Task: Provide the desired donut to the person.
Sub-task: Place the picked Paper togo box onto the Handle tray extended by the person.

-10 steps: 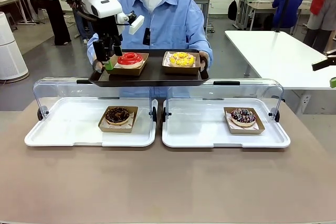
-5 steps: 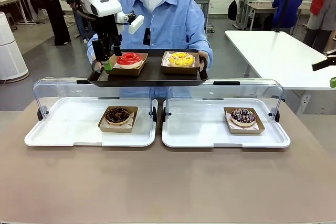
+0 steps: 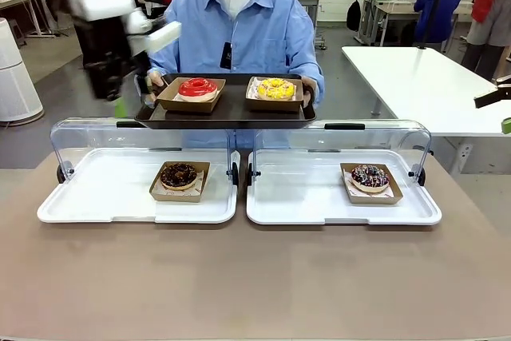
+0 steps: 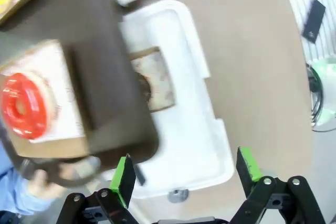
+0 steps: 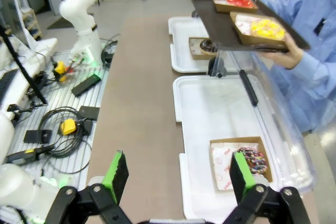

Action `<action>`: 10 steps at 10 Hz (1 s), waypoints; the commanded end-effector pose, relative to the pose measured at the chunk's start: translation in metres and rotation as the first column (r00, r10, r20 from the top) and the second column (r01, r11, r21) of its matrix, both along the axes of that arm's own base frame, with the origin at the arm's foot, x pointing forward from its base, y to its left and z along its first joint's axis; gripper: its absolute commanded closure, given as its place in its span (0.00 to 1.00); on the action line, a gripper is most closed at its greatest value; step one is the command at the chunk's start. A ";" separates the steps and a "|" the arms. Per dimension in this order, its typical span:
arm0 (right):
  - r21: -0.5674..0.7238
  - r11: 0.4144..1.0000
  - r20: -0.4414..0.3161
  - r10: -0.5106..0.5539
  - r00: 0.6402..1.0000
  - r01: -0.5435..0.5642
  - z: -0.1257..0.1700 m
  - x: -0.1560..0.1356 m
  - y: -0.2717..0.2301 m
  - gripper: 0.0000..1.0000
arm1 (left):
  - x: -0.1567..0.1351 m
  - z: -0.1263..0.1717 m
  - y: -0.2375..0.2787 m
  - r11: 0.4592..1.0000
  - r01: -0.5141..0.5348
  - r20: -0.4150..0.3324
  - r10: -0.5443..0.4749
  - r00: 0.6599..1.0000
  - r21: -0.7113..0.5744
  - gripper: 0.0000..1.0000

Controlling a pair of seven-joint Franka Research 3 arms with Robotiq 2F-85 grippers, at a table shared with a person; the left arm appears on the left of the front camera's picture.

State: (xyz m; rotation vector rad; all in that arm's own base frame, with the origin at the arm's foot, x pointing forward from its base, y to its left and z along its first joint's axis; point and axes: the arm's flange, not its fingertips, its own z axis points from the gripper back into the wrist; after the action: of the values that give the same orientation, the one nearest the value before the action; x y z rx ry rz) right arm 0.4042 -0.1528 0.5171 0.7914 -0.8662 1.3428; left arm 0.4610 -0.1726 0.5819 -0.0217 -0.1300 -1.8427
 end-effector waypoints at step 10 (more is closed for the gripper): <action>0.005 1.000 0.000 0.001 1.000 -0.001 0.000 0.001 0.000 0.00 | -0.094 -0.038 0.108 0.997 -0.015 0.035 0.017 0.999 -0.071 0.00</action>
State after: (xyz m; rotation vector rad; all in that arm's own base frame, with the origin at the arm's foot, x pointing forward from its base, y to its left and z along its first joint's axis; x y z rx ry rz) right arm 0.4043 -0.1528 0.5171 0.7912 -0.8659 1.3428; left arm 0.3674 -0.0634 0.5424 -0.0419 -0.2355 -1.8229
